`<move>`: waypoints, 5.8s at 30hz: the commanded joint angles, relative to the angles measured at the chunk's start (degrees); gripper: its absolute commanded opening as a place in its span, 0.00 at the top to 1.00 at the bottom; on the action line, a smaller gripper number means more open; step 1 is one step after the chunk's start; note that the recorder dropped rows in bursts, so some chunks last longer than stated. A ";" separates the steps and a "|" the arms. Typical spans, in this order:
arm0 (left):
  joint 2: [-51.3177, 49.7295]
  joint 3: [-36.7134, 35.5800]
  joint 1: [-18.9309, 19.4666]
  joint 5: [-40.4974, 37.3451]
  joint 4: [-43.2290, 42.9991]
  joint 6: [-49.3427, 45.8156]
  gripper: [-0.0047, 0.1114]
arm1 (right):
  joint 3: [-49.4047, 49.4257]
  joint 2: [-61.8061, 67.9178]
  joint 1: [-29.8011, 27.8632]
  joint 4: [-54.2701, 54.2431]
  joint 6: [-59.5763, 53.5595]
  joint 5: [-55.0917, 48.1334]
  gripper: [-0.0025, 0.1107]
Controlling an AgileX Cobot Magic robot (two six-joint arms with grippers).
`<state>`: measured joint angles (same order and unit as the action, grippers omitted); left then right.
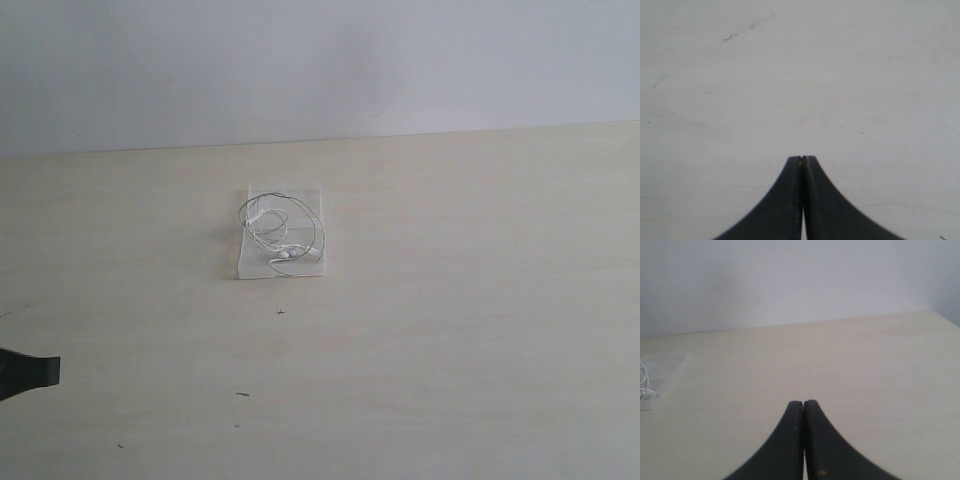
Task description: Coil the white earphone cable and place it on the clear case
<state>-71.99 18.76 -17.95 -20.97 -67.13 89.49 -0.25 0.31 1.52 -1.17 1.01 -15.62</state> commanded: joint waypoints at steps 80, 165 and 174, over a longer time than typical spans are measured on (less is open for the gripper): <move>67.28 0.90 15.11 -10.47 48.86 -83.90 0.96 | 0.25 -0.31 -0.20 -0.48 0.62 -0.48 0.98; 71.99 -18.76 24.25 0.58 71.74 -88.65 0.96 | 0.25 -0.31 -0.20 -0.48 0.53 -0.48 0.98; 71.99 -18.76 24.25 0.58 71.74 -88.65 0.96 | 0.25 -0.31 -0.20 -0.48 0.64 -0.48 0.98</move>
